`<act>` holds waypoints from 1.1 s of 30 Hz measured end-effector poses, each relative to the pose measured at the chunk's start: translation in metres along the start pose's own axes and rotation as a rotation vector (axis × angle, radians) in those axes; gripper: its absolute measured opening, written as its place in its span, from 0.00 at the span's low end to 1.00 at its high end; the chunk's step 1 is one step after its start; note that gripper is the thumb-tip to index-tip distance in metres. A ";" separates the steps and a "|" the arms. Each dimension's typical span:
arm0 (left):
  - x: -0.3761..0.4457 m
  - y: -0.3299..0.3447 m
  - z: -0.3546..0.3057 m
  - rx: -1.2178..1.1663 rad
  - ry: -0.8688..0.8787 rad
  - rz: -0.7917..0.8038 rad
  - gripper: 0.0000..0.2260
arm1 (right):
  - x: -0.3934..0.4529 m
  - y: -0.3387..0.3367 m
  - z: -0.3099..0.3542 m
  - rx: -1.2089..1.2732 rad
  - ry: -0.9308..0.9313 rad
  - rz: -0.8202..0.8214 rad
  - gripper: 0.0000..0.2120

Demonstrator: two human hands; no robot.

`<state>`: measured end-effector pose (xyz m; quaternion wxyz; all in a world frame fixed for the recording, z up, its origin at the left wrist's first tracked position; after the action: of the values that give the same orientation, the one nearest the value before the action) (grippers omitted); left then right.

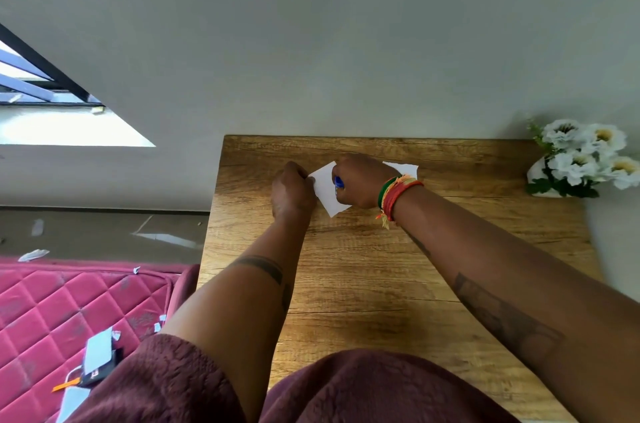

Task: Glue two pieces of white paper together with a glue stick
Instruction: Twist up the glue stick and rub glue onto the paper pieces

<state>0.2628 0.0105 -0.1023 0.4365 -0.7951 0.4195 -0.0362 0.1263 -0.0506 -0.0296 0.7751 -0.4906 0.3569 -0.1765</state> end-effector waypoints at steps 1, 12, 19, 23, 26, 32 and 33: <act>0.000 0.000 0.000 -0.002 -0.002 0.001 0.03 | -0.001 0.000 -0.001 -0.007 0.006 0.021 0.09; -0.002 -0.001 0.000 -0.010 0.016 -0.009 0.03 | 0.011 -0.011 -0.009 0.170 0.082 -0.159 0.07; -0.004 -0.002 -0.003 0.019 0.036 -0.013 0.03 | 0.008 -0.005 -0.005 0.124 0.068 -0.123 0.10; -0.007 -0.001 -0.008 0.053 0.044 -0.034 0.04 | -0.001 -0.001 -0.004 0.094 0.057 0.000 0.08; -0.008 -0.002 -0.007 0.040 0.022 -0.029 0.04 | -0.006 0.003 -0.007 0.103 0.064 0.074 0.09; -0.010 -0.005 -0.007 -0.032 0.011 0.006 0.08 | -0.013 -0.005 -0.028 0.393 0.139 -0.055 0.07; -0.011 -0.006 -0.008 -0.031 0.029 0.015 0.10 | -0.014 -0.005 -0.031 0.437 0.157 -0.077 0.08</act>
<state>0.2559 0.0150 -0.0899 0.4180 -0.7980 0.4324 -0.0379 0.0943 -0.0641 -0.0279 0.8255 -0.3089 0.3505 -0.3167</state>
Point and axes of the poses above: each hand's wrist, its own x-axis towards the middle knuckle, its own y-axis out of the palm, z = x × y, the point moved 7 cm from there along x, towards the middle knuckle
